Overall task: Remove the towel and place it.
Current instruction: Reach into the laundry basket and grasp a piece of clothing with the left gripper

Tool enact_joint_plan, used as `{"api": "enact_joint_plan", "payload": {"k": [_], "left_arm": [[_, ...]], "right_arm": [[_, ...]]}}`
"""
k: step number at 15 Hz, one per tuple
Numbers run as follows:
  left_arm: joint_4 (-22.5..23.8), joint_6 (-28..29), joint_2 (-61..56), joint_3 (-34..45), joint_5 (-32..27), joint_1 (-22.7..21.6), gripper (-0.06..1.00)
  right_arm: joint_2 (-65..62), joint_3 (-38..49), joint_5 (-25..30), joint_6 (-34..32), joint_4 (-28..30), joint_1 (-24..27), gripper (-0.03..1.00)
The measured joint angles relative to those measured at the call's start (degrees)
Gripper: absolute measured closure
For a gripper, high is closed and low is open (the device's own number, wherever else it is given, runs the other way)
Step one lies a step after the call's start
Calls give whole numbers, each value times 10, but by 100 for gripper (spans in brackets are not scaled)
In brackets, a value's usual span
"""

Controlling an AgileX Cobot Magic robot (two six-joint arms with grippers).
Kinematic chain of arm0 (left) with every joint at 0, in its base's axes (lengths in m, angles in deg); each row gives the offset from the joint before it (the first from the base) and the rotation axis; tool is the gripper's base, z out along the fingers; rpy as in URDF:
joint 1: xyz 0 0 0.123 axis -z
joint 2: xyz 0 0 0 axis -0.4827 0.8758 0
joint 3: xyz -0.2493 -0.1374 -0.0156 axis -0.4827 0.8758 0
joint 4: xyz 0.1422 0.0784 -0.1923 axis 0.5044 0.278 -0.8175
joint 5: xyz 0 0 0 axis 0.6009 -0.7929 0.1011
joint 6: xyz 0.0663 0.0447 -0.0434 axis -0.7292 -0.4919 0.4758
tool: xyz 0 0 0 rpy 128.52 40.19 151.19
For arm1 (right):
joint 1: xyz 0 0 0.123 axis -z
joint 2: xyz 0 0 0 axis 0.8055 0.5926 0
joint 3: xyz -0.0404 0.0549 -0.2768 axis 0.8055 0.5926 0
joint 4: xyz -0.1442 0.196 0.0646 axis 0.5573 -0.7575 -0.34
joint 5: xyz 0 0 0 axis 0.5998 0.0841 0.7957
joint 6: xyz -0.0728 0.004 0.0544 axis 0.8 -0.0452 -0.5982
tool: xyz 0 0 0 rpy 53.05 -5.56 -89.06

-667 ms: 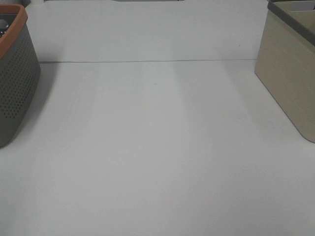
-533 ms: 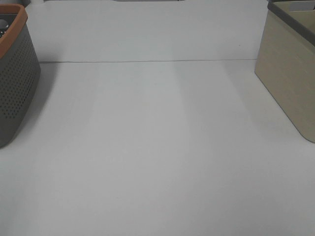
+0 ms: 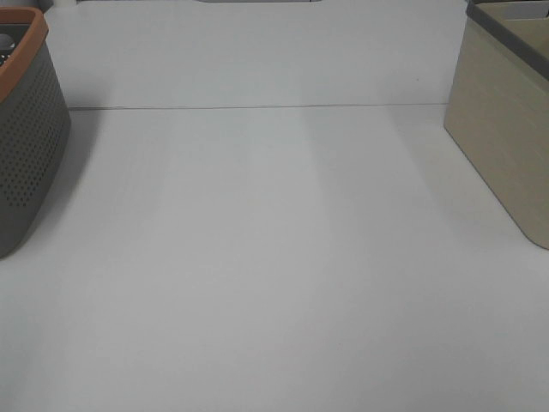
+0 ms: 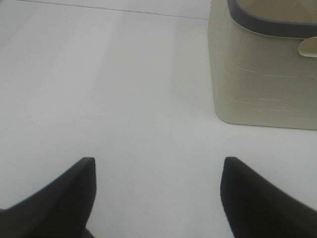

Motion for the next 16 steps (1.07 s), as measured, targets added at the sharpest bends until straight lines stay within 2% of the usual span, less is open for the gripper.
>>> {"api": "enact_joint_plan", "payload": {"k": [16], "left_arm": [[0,0,0,0,0,0,13]], "right_arm": [[0,0,0,0,0,0,27]]}}
